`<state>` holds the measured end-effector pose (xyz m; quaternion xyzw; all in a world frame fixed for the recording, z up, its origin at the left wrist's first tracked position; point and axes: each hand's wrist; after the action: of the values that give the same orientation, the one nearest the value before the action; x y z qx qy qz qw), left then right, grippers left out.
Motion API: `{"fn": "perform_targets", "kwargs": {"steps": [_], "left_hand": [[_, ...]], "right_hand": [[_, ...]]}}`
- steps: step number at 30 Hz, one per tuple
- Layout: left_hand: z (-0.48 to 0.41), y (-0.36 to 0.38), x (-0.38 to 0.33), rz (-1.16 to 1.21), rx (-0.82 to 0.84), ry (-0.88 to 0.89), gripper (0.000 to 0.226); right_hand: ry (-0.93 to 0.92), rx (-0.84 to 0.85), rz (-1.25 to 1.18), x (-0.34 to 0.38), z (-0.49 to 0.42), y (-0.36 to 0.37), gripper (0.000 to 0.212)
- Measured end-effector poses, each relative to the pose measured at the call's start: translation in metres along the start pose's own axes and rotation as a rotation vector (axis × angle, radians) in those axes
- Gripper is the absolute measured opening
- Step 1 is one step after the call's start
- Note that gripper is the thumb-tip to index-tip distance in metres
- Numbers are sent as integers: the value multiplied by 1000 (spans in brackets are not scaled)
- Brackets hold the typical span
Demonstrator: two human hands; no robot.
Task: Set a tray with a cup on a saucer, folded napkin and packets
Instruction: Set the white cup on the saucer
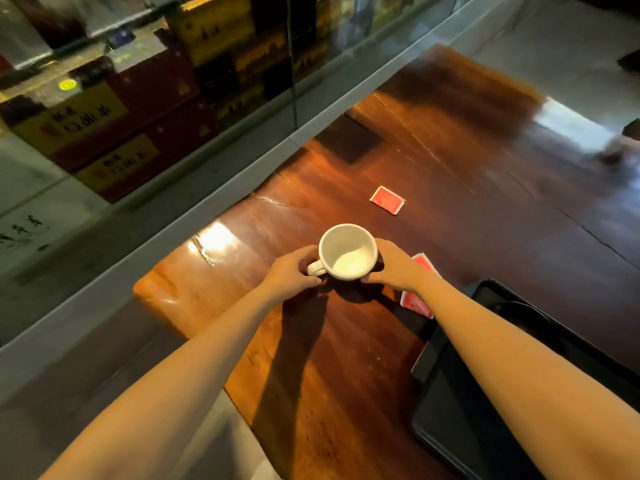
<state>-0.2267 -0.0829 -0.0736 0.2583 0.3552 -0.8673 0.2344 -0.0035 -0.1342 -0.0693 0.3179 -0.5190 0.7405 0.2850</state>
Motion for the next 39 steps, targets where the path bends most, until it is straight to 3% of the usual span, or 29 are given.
{"fn": "perform_targets", "kwargs": {"steps": [7,14,19,25,29,39], "left_hand": [[-11,5,-4,131,-58,18,62],[-10,-5,-22,124,-43,47,56],[-1,-15,-69,78,-5,188,51],[12,-6,-139,-64,55,336,48],[21,15,-178,-110,137,445,39],[52,109,-234,-186,355,607,44]], "right_hand": [[9,-40,-143,-2,-4,6,78],[1,-101,-126,14,6,-8,75],[-72,-267,-167,30,30,-37,65],[-12,-468,-202,34,77,-73,70],[21,-596,-264,36,121,-91,73],[155,-899,-385,9,237,-91,81]]}}
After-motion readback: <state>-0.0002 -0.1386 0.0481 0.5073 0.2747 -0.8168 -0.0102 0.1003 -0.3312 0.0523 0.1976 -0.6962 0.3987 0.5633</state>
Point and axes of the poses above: each hand's wrist, its own z-axis away from the middle knuckle, its own y-axis out of the palm, x = y × z, and after that the axes turned 14 degrees about -y, right-handed
